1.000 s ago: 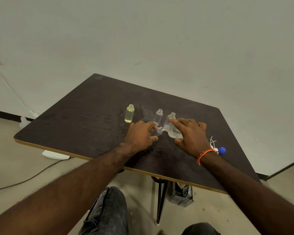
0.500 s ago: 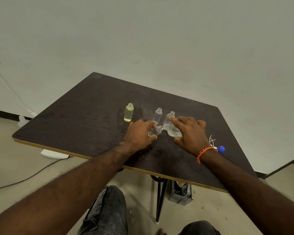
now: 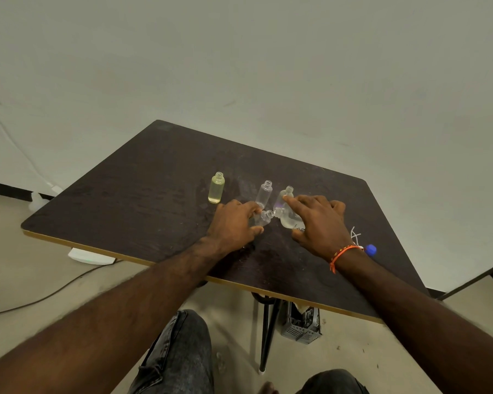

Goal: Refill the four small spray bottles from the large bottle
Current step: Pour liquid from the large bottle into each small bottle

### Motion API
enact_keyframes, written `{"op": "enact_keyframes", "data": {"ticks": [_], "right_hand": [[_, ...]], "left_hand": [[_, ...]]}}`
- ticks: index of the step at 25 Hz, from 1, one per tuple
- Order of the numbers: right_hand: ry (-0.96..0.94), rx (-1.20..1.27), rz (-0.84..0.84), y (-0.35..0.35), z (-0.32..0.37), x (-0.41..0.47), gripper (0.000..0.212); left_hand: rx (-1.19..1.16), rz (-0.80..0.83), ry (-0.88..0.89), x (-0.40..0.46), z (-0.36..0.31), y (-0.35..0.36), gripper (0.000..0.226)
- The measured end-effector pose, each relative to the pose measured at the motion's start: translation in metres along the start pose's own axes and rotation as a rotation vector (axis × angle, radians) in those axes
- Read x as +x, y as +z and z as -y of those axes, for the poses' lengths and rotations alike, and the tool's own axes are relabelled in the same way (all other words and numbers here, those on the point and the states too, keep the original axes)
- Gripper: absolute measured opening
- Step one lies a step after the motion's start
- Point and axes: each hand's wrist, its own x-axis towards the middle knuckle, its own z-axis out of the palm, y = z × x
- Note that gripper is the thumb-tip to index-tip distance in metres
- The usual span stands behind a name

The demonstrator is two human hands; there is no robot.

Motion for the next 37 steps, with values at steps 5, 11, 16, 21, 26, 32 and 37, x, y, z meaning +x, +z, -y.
{"op": "enact_keyframes", "data": {"ticks": [5, 11, 16, 21, 26, 32, 37], "right_hand": [[0.005, -0.006, 0.019, -0.001, 0.001, 0.0, 0.078], [0.008, 0.004, 0.032, -0.003, 0.004, 0.001, 0.078], [0.034, 0.044, 0.034, -0.002, 0.008, 0.001, 0.076], [0.108, 0.194, 0.045, 0.0, 0.018, 0.002, 0.074], [0.208, 0.445, -0.019, 0.003, 0.02, 0.004, 0.073], [0.426, 0.724, -0.143, 0.01, 0.012, -0.004, 0.075], [0.486, 0.828, -0.151, 0.016, -0.001, -0.015, 0.075]], "left_hand": [[-0.012, -0.002, 0.0, 0.0, 0.001, 0.0, 0.048], [-0.02, 0.0, -0.003, -0.001, 0.002, 0.0, 0.049], [-0.019, 0.011, -0.015, -0.001, 0.004, 0.0, 0.05], [-0.038, 0.006, -0.013, -0.003, 0.007, -0.003, 0.05], [-0.055, 0.037, -0.047, -0.003, 0.008, -0.005, 0.044], [-0.054, 0.057, -0.11, -0.002, 0.008, -0.003, 0.036], [-0.02, -0.036, -0.202, 0.0, -0.001, 0.005, 0.04]]}}
